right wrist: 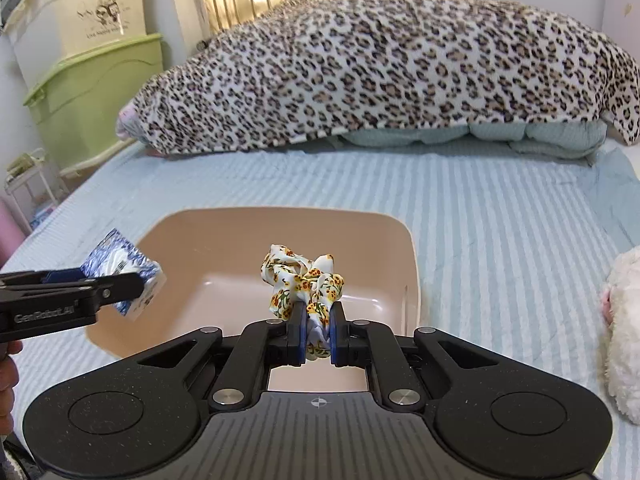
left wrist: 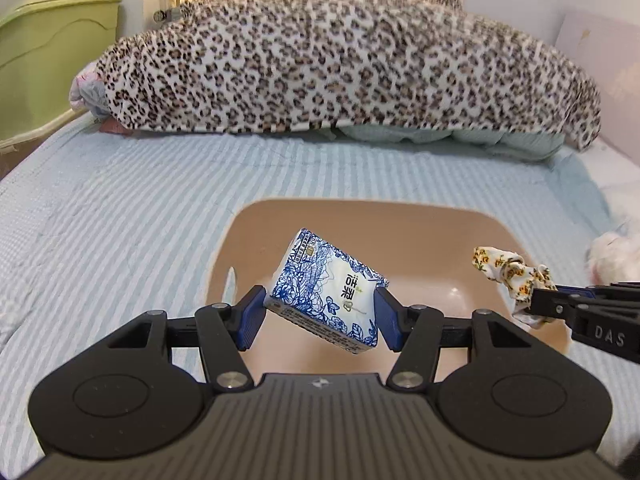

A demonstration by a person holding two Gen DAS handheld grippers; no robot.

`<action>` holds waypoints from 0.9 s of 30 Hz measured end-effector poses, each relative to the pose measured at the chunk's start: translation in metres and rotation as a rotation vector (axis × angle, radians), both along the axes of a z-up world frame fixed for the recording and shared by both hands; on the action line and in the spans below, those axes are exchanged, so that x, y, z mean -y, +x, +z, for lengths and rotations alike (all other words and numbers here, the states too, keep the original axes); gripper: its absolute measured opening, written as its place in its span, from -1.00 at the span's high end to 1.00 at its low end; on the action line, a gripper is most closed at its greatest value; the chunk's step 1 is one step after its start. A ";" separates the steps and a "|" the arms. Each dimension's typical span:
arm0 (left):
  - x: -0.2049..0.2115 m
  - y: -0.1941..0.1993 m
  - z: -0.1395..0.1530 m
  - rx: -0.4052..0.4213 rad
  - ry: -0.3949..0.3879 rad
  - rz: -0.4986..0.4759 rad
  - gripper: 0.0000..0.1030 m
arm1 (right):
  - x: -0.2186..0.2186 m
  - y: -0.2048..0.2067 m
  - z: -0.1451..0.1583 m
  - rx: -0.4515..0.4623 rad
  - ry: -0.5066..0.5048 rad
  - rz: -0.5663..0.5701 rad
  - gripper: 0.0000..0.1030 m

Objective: Organize objects
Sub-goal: 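Lift both held items over the basket and open both tools to drop them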

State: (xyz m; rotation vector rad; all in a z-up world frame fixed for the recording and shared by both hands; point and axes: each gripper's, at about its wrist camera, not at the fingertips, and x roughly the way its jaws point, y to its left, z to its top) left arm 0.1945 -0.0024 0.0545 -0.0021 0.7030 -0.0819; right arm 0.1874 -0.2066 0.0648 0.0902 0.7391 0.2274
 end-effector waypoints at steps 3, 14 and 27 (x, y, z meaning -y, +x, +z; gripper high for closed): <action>0.005 0.014 -0.017 -0.053 0.027 -0.001 -0.16 | -0.003 0.011 -0.012 -0.043 -0.022 0.006 0.81; 0.003 0.011 -0.037 -0.145 0.043 -0.007 -0.25 | -0.008 0.011 -0.032 -0.117 -0.066 0.023 0.28; -0.010 -0.042 0.007 -0.073 0.031 -0.019 -0.64 | 0.012 -0.029 0.013 -0.021 -0.029 0.018 -0.83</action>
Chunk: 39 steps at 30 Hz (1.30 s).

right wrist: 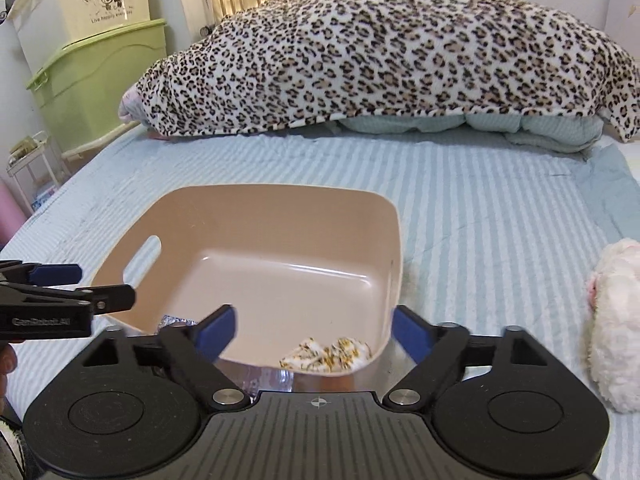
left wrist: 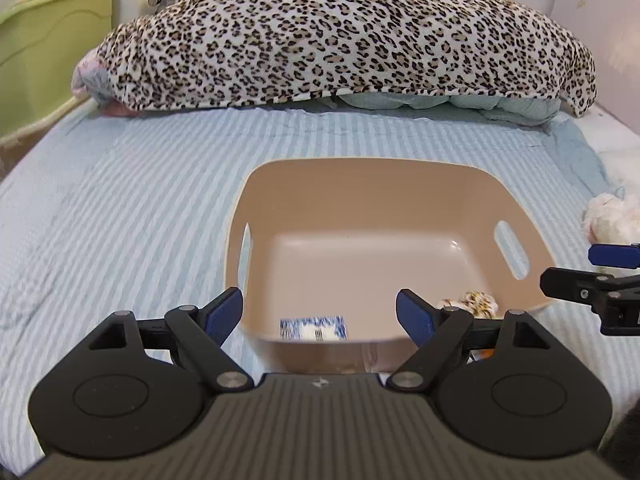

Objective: Organize objects
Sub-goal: 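Lift both held items over the basket and open both tools to drop them, then grasp the black cube box with left tool while right tool grasps orange cloth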

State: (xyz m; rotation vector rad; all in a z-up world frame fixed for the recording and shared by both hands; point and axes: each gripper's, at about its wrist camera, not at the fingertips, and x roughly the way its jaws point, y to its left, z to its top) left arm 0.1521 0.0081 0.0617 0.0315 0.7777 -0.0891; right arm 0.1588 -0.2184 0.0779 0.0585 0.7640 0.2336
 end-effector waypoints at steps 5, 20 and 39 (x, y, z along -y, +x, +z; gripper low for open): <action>-0.011 -0.017 -0.009 -0.029 0.003 0.000 -0.66 | 0.005 -0.018 0.001 0.001 -0.033 0.003 -0.98; -0.029 -0.012 -0.082 -0.180 0.065 -0.032 -0.70 | 0.013 -0.019 -0.076 -0.202 -0.122 -0.001 -1.00; -0.028 0.015 -0.122 -0.242 0.054 -0.173 -0.12 | -0.008 -0.006 -0.126 -0.239 -0.168 0.025 -0.57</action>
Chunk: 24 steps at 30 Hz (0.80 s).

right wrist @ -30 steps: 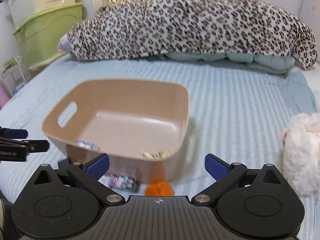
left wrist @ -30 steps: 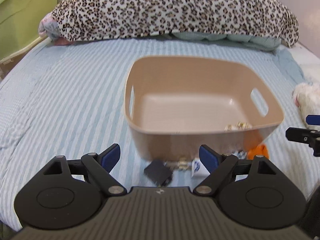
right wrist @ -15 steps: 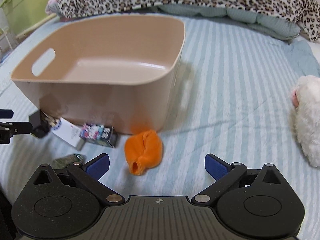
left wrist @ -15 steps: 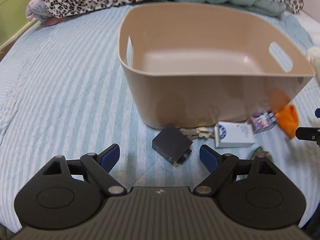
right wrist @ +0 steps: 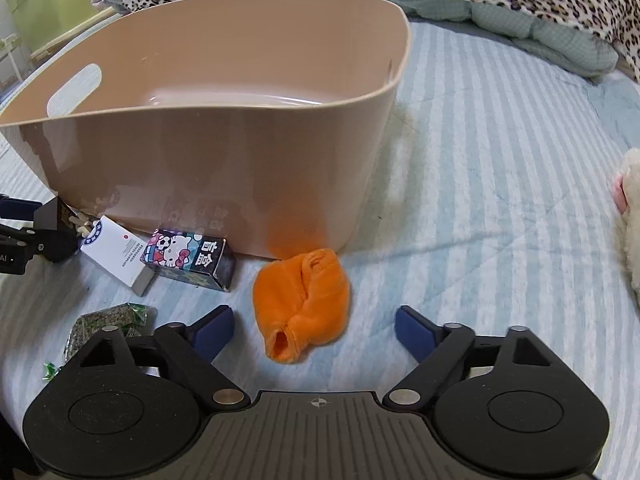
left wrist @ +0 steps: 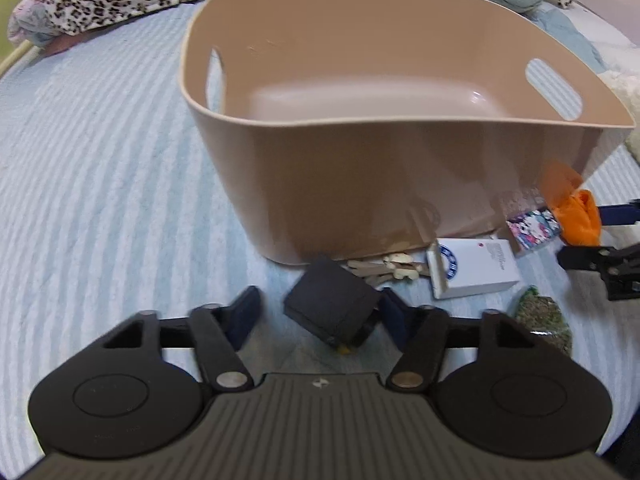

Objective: Organize objects
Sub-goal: 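Grasp the black cube box with left tool while right tool grasps orange cloth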

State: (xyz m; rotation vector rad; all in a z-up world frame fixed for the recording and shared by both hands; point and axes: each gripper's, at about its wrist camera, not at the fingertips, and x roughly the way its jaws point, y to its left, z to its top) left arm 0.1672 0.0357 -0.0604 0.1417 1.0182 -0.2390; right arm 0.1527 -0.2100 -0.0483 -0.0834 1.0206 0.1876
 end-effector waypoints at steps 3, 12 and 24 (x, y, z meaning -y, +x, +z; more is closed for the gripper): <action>0.003 0.000 0.001 0.004 0.014 -0.016 -0.05 | -0.005 -0.003 0.002 0.020 -0.007 0.014 -0.13; 0.000 -0.006 0.006 0.007 0.004 0.009 -0.04 | -0.011 -0.015 0.009 0.032 0.005 0.037 0.67; 0.001 -0.032 0.029 0.078 -0.012 0.026 -0.04 | 0.005 -0.038 0.040 0.079 0.050 0.027 0.69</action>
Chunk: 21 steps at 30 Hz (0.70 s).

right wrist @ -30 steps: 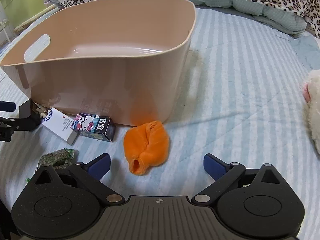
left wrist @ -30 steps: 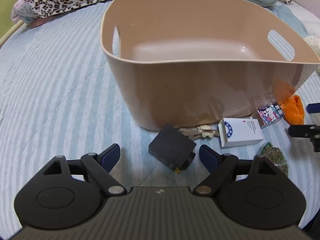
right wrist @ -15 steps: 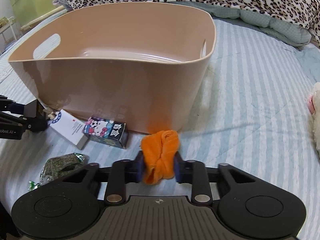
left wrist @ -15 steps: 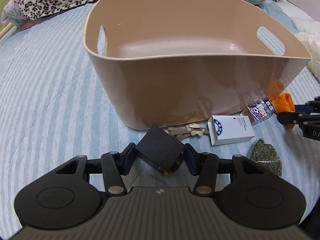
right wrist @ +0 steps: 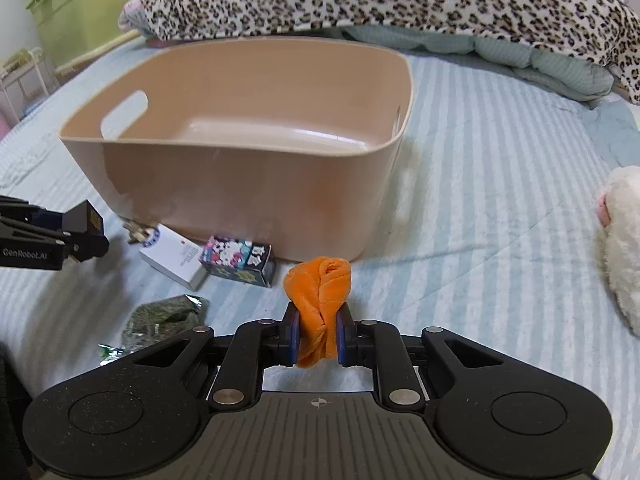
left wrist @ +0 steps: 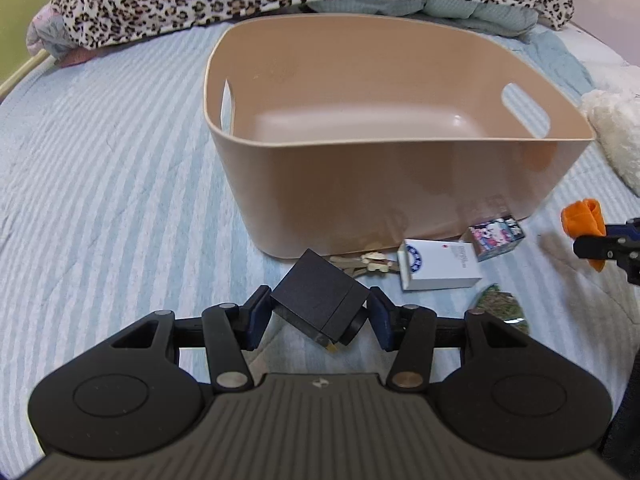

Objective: Organize objects
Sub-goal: 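Grasp the black cube box with left tool while right tool grasps orange cloth, then carry both items over the basket and release them inside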

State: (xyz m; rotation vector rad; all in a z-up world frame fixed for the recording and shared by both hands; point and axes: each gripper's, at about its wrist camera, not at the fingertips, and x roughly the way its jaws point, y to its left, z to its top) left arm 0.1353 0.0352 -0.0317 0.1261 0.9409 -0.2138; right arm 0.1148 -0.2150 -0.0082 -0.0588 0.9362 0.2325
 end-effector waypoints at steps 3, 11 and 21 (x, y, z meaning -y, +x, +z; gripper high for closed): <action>0.000 -0.007 0.009 0.026 0.005 -0.005 -0.04 | 0.004 -0.005 0.011 0.021 0.014 -0.001 0.69; 0.003 -0.025 0.046 0.122 -0.003 -0.010 -0.04 | 0.006 -0.019 0.042 0.113 0.029 -0.006 0.69; 0.024 -0.011 0.096 0.254 -0.024 -0.006 -0.04 | 0.007 -0.001 0.086 0.233 0.057 -0.012 0.69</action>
